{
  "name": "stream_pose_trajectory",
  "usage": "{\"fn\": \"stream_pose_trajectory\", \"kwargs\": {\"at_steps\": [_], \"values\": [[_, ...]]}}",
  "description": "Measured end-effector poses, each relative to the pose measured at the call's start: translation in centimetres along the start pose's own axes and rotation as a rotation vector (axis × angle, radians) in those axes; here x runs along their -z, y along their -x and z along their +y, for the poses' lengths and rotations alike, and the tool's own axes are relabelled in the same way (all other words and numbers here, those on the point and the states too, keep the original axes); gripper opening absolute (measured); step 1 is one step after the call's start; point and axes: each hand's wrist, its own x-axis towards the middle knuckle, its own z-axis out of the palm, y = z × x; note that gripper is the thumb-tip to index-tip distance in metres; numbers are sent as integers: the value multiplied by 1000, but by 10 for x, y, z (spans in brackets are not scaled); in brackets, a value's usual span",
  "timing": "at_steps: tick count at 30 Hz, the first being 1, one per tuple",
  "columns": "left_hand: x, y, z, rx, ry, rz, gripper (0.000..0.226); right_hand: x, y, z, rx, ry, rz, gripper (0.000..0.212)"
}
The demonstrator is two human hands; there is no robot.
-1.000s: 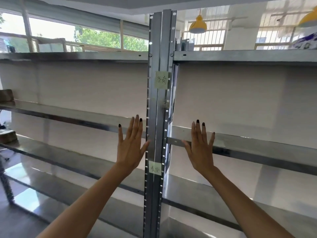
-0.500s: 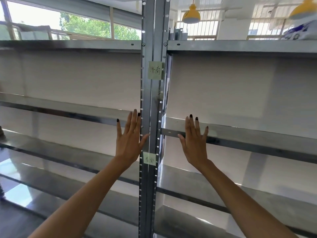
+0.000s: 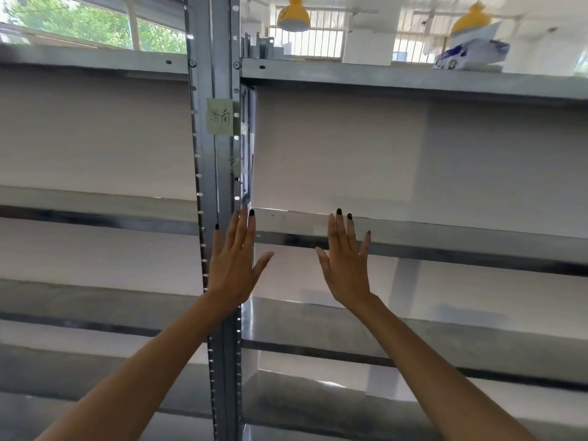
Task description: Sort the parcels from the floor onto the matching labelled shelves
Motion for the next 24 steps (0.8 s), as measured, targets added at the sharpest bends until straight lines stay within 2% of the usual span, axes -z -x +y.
{"fn": "stream_pose_trajectory", "kwargs": {"at_steps": [6,16,24], "values": [[-1,-19,77,-121,9,35,82,22,9,59,-32,142,44,72],[-34,-40,226,-225,21,28,83,74,42,200,-145,250,11,75],[-56,-43,355,-364,126,43,73,112,91,303,-240,282,16,67]]}}
